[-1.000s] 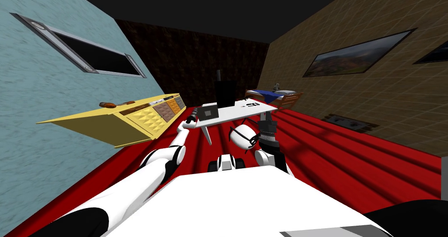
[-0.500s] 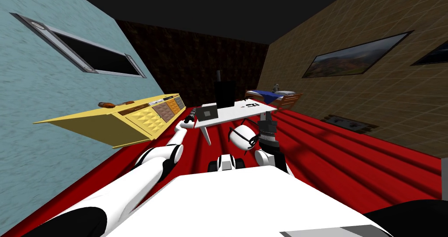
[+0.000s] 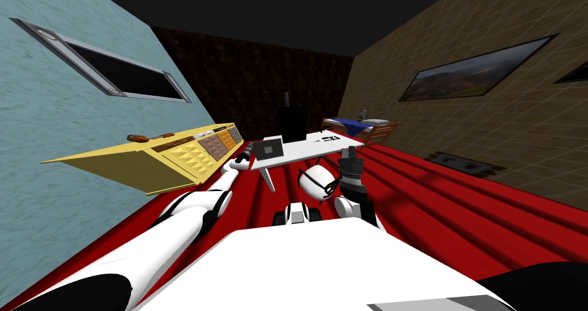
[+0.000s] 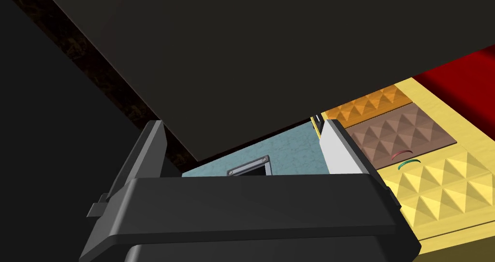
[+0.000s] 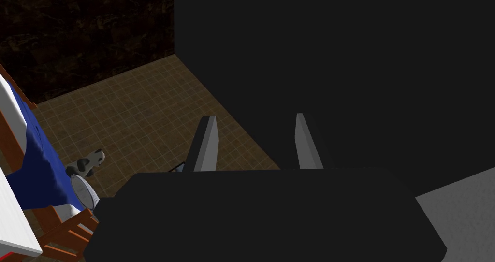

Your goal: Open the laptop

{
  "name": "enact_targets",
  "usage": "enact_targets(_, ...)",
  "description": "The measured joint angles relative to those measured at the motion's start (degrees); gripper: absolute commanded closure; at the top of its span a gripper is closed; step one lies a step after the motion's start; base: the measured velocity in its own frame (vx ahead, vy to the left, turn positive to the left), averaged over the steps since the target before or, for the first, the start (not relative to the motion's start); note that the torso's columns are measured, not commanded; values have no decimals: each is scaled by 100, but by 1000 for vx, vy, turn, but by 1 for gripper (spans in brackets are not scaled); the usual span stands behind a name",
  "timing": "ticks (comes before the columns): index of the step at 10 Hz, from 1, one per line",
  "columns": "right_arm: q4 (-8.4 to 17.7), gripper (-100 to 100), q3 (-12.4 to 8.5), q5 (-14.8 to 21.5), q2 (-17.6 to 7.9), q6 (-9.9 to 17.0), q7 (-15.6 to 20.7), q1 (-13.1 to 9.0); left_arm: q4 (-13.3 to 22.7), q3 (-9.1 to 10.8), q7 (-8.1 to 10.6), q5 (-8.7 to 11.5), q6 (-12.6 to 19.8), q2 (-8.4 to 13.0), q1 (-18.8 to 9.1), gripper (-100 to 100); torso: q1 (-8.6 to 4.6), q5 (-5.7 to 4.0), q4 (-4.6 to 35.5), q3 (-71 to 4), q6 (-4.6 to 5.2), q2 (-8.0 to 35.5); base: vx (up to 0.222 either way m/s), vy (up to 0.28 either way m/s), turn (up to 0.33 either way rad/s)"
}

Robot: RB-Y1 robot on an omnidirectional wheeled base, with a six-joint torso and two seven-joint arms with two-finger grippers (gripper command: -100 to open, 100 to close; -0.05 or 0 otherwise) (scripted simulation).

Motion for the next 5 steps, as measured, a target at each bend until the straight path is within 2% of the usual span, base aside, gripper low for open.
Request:
enact_targets(1, 0, 0, 0, 0, 0, 0, 0, 0, 125, -171, 61, 158, -101, 148, -24, -100, 0, -1, 1, 0, -3, 0, 63, -75, 11)
enact_targets(3, 0, 0, 0, 0, 0, 0, 0, 0, 93, -484, 191, 485, -157, 460, 75, -100, 0, -1, 3, 2, -7, 4, 47, -54, 10)
enact_targets(4, 0, 0, -1, 0, -1, 0, 0, 0, 100, -503, 214, 506, -171, 484, 78, 100, 10, 3, 3, 8, -3, 14, -20, 42, 1)
enact_targets(5, 0, 0, -1, 0, -2, 0, 0, -1, 26, -374, 169, 377, -102, 362, 87, 100, 16, 3, 11, 16, 5, 26, -61, 88, -36)
